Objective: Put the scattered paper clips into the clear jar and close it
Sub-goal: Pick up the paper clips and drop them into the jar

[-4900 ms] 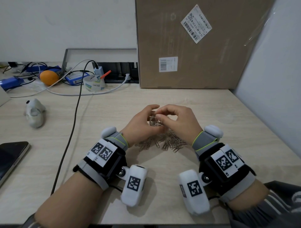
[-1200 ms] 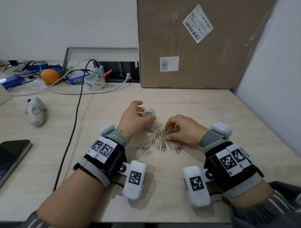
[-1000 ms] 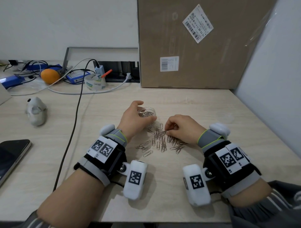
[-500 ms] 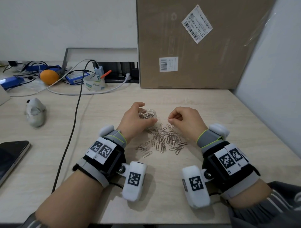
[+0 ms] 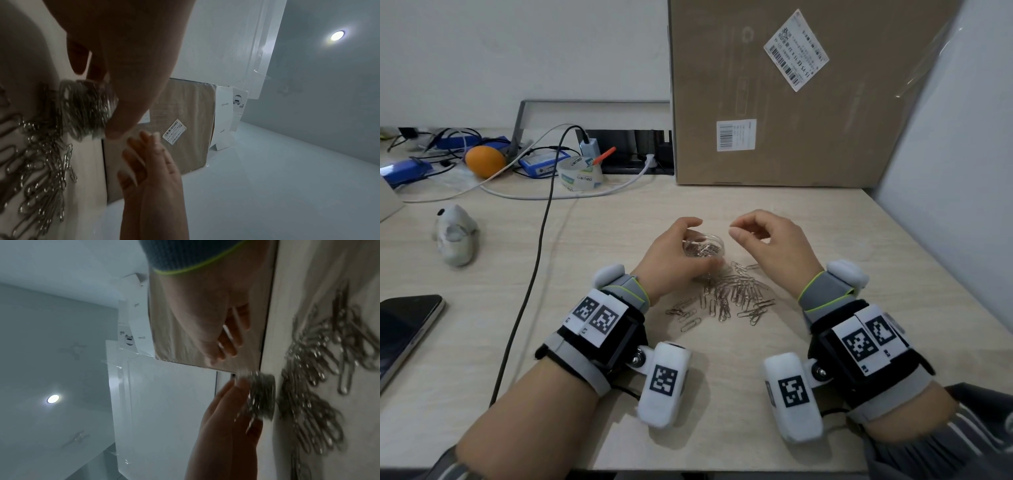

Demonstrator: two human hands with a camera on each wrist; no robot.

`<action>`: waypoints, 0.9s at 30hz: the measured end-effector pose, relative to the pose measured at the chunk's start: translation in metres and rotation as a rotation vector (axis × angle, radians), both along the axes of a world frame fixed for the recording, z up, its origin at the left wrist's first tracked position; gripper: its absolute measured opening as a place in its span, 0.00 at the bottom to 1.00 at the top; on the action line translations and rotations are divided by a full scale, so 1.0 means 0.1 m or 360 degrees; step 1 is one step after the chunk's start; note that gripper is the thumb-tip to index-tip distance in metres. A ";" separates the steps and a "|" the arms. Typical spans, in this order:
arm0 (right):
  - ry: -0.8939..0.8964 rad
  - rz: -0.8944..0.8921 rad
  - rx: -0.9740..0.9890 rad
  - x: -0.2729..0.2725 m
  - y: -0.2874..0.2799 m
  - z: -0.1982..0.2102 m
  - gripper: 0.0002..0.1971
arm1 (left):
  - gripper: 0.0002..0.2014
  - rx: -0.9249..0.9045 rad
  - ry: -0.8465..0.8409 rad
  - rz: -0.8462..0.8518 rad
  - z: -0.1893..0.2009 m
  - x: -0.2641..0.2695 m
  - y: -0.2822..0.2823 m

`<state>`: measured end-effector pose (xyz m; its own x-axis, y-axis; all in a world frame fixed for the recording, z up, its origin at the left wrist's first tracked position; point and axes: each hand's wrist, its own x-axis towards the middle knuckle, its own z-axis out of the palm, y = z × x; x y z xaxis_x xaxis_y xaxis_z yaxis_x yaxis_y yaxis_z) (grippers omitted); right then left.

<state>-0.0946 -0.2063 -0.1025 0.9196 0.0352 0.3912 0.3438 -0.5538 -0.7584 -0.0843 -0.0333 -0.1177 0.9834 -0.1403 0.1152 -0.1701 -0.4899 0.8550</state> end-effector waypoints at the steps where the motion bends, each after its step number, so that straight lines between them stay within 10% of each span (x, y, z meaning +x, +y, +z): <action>1: 0.0075 -0.0056 -0.0141 0.01 -0.03 -0.01 0.08 | 0.35 -0.0001 -0.0007 0.0068 0.00 0.02 0.02; 10: 0.0857 0.0275 -0.1017 -0.11 -0.16 0.08 0.37 | 0.35 -0.0030 -0.0010 0.0227 -0.04 0.08 0.04; 27: 0.0414 0.0478 -0.1016 0.07 -0.08 -0.15 0.07 | 0.35 -0.0050 0.0008 0.0184 -0.03 0.05 0.02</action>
<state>-0.0879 -0.2148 -0.1172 0.8947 0.4464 -0.0180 0.4030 -0.8238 -0.3988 -0.0792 -0.0313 -0.1206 0.9934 -0.0221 0.1128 -0.1096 -0.4790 0.8710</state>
